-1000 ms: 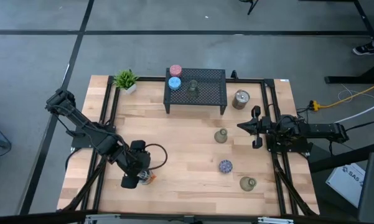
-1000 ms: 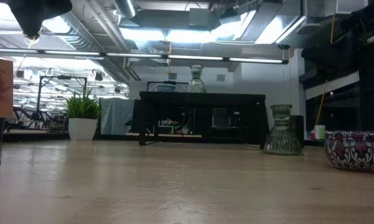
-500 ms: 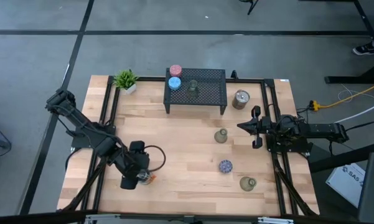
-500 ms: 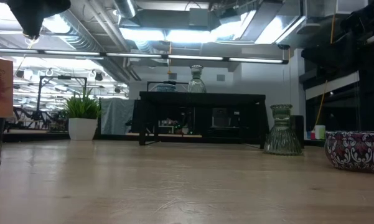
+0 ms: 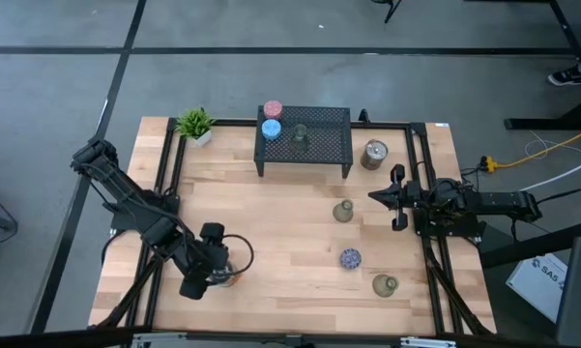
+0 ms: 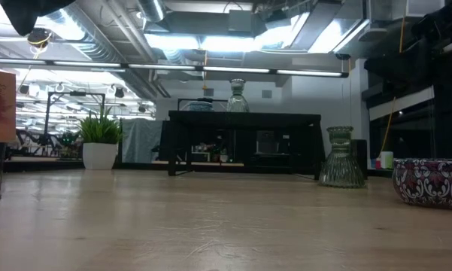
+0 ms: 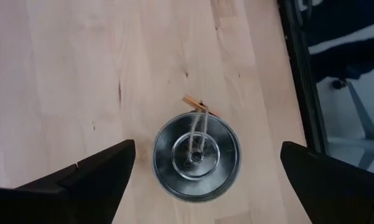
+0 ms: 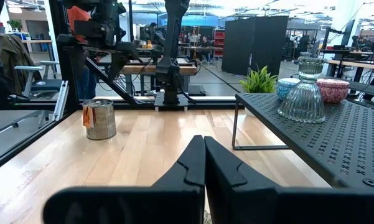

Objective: Pick & Place candle stick holders
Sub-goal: Put the bottom silver scented candle on the shelf

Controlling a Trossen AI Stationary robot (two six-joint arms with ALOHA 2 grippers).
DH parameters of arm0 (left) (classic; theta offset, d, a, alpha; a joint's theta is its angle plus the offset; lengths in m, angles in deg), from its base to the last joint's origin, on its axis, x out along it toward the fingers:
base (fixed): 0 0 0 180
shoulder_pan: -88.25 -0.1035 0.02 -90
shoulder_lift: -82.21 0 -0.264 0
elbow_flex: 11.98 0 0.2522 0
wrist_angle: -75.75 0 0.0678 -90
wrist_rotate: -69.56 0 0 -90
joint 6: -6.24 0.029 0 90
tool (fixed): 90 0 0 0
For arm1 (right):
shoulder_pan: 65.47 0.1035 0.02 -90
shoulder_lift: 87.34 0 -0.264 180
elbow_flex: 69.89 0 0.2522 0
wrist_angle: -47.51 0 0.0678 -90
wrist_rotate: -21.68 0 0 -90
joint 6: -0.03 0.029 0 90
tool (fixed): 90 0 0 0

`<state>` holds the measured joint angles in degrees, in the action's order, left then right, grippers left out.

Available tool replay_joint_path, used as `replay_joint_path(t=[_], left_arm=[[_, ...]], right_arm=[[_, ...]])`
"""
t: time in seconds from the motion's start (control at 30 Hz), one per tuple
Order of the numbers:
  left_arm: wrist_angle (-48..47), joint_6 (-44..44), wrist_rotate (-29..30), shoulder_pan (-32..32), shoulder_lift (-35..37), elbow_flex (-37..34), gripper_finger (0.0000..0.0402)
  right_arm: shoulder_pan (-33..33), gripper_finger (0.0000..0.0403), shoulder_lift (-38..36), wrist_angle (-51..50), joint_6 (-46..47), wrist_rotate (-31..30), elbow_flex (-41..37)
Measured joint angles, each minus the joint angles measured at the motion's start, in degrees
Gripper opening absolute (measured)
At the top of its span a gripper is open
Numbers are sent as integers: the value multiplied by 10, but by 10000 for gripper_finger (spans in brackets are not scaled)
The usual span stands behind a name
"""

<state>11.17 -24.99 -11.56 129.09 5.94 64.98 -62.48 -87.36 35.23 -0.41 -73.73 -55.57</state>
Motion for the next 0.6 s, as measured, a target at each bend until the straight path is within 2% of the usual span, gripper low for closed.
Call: replay_joint_path(t=[0.27, 0.6], left_arm=[[0, 72, -26, -1, 6, 0, 400], [-4, 78, -27, -1, 12, -16, 400]], right_arm=[[0, 0, 0, 0, 0, 0, 0], [0, 0, 0, 0, 0, 0, 0]])
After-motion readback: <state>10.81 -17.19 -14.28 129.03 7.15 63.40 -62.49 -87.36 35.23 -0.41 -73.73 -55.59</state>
